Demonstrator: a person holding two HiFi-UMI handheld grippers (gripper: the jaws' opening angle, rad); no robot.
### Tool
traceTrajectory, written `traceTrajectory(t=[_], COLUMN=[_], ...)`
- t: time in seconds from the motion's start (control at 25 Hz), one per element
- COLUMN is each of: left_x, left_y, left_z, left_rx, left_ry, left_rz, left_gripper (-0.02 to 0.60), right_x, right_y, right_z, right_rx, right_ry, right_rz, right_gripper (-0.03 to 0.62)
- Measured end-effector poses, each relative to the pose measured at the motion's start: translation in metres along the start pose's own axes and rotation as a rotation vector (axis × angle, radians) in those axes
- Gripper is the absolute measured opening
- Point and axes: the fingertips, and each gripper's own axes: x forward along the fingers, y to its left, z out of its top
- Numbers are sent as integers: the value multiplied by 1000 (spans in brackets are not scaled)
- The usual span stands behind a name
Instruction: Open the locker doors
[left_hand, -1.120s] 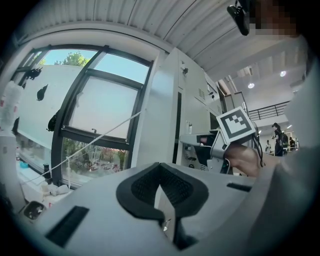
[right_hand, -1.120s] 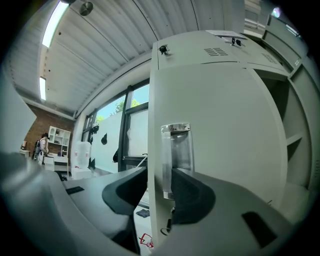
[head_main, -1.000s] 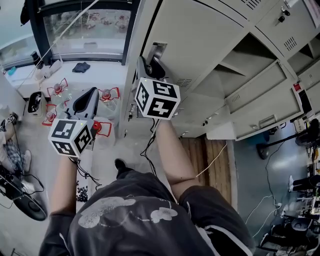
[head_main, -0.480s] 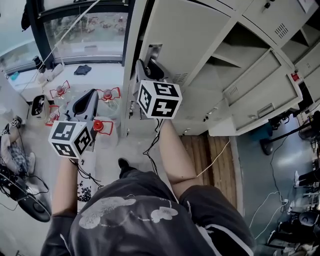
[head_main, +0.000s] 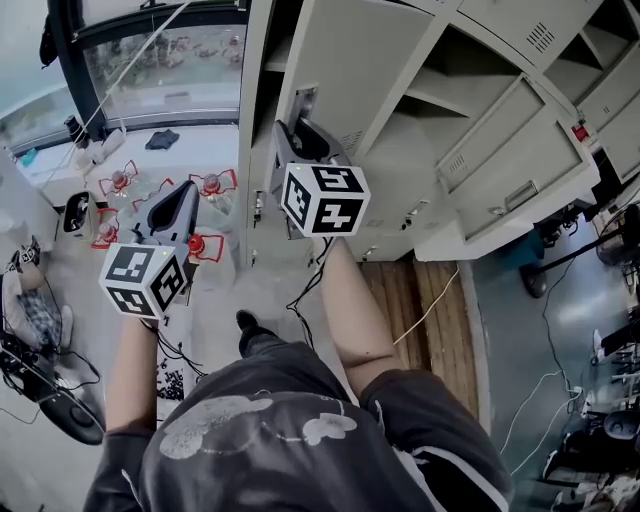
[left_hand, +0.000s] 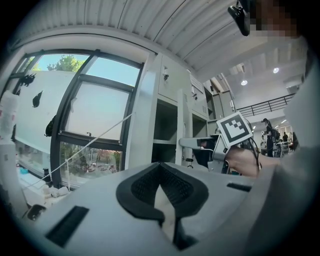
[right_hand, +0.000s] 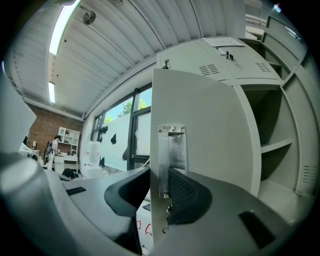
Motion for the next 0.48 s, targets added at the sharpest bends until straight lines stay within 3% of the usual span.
traceTrajectory(t=[0.48], left_x=[-17], left_y=[-45], left_z=[-7], left_rx=[-4], left_ry=[2], left_rz=[-66], left_gripper=[9], right_x=[-55], right_y=[-10], right_z=[1], right_rx=[-5], right_ry=[1], right_rz=[-45], right_gripper=[138])
